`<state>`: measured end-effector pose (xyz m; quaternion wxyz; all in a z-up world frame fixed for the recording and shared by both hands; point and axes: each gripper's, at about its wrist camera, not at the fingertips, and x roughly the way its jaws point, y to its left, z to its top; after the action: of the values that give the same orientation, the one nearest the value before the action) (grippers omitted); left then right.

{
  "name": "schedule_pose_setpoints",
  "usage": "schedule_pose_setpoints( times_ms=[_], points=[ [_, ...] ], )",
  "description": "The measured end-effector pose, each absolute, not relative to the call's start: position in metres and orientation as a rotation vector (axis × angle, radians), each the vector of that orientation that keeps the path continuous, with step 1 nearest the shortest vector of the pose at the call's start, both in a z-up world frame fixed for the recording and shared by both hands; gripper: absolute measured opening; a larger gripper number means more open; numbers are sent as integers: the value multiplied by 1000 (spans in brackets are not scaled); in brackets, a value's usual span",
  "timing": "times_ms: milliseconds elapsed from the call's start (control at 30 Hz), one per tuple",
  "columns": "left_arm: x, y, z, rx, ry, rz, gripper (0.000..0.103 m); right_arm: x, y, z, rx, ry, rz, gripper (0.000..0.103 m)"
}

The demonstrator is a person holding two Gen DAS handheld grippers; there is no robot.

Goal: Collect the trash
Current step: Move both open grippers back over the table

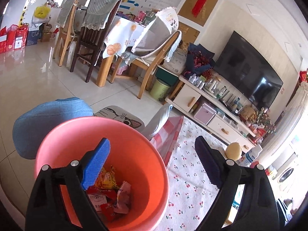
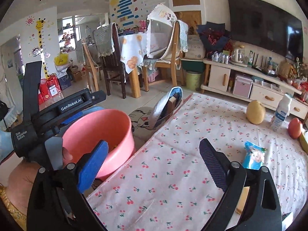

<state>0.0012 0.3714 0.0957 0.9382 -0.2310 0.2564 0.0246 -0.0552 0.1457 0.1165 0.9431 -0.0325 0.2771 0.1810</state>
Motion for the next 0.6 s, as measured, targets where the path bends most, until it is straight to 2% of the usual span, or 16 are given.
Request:
schedule_pose_setpoints(
  times_ms=[300,600],
  points=[
    [3,323,94,-281,608,72,90,-82,95,117,-140,542,172,98],
    [-10,285,91,-177,587,86,90,-105,47,104,-112,546,86,98]
  ],
)
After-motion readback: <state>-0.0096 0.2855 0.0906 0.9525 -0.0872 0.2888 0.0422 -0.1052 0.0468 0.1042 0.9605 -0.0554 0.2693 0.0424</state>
